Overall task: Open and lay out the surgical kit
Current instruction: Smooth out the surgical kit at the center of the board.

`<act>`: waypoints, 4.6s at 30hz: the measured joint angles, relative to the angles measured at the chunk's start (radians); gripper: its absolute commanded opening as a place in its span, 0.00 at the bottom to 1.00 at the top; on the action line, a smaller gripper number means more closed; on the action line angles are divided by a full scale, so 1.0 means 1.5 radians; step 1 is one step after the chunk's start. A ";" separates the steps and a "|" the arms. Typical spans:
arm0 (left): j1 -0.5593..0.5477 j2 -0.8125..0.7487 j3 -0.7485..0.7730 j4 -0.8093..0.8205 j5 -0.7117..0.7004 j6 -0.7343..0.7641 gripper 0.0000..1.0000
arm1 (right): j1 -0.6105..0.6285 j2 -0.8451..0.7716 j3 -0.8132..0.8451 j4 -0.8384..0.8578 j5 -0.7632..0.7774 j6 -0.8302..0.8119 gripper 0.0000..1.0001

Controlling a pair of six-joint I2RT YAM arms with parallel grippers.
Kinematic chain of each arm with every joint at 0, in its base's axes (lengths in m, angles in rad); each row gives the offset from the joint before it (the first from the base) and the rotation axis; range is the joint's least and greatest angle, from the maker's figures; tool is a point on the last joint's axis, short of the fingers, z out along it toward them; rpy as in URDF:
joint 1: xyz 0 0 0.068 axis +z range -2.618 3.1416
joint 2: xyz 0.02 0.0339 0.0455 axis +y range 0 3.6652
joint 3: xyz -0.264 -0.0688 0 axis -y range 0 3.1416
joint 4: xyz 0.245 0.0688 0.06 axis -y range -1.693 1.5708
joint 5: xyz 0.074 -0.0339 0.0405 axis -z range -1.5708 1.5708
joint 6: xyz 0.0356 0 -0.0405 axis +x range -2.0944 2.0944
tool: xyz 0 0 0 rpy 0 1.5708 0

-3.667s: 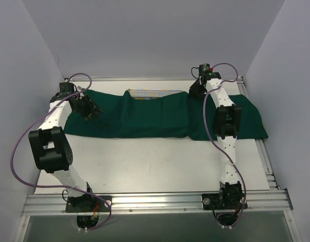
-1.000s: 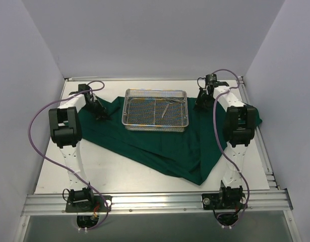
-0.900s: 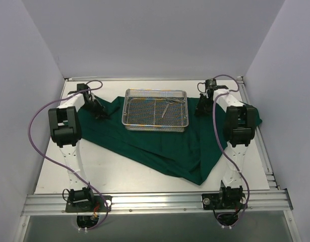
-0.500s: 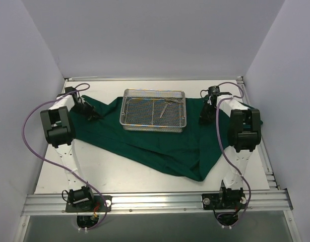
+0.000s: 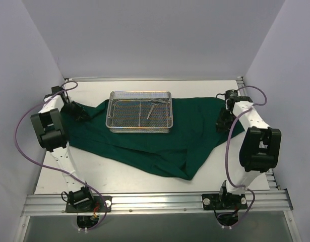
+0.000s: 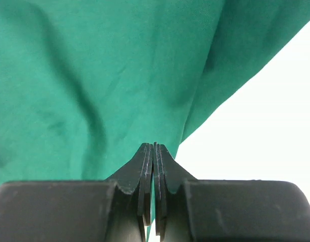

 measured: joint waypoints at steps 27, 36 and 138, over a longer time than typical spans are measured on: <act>-0.116 -0.042 -0.018 0.054 -0.033 -0.037 0.42 | 0.002 0.391 0.374 0.219 -0.150 -0.008 0.00; -0.120 -0.095 0.008 0.057 -0.093 -0.020 0.41 | -0.038 0.487 0.529 0.208 -0.084 0.005 0.00; -0.192 -0.261 -0.039 -0.037 -0.139 0.021 0.39 | 0.106 0.413 0.563 -0.059 0.150 -0.097 0.44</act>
